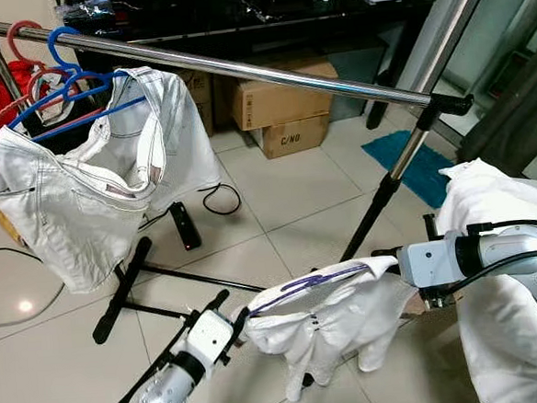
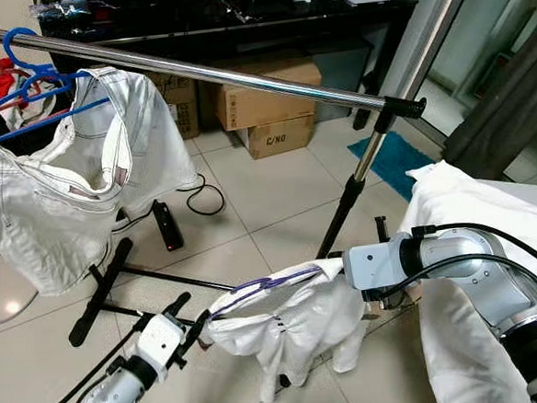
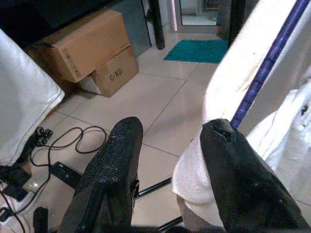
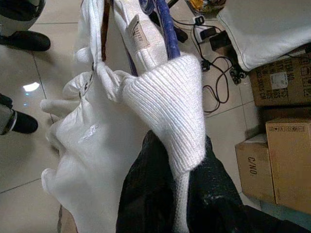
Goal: Hang hanger
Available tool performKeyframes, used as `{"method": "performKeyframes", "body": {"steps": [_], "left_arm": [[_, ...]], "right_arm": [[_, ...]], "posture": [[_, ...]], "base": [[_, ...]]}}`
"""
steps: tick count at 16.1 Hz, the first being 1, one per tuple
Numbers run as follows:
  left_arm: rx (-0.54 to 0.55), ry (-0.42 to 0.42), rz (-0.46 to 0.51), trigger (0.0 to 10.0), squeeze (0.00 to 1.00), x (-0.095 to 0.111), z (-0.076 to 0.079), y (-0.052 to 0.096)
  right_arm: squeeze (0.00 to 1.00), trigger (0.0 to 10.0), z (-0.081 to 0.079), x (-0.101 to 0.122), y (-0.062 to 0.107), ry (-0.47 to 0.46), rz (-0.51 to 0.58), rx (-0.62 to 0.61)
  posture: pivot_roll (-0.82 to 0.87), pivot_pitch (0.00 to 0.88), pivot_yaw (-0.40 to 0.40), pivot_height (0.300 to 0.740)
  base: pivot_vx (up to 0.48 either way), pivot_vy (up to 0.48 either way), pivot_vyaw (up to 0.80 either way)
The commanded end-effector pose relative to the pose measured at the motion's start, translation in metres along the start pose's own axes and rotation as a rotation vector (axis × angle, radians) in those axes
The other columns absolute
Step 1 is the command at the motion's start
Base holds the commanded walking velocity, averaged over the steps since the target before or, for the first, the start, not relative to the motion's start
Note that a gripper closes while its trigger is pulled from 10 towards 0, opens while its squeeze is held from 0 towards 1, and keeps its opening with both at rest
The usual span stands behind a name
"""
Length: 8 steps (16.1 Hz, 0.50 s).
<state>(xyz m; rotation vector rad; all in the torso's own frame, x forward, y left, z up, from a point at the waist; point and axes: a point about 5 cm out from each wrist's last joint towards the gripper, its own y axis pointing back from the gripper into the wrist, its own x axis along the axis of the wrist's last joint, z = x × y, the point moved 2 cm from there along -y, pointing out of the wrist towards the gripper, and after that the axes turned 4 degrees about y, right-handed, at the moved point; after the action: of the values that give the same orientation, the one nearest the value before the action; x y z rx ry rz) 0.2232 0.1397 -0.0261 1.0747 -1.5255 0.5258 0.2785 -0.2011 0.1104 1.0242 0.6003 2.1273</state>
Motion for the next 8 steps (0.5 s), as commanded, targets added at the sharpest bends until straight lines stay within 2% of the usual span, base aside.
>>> {"method": "performKeyframes", "body": {"steps": [1, 8], "left_arm": [[-0.027, 0.017, -0.014, 10.0, 0.0, -0.0019, 0.0075, -0.0005], [-0.064, 0.004, -0.025, 10.0, 0.0, -0.0053, 0.0138, 0.0057]], "right_arm": [[0.0, 0.0, 0.007, 0.0, 0.0036, 0.007, 0.001, -0.035], [0.0, 0.0, 0.0072, -0.0022, 0.0055, 0.009, -0.008, -0.037]], "posture": [[0.11, 0.036, -0.104, 0.74], [0.1, 0.03, -0.105, 0.74]], "base": [[0.0, 0.0, 0.0], [0.0, 0.0, 0.0]]}}
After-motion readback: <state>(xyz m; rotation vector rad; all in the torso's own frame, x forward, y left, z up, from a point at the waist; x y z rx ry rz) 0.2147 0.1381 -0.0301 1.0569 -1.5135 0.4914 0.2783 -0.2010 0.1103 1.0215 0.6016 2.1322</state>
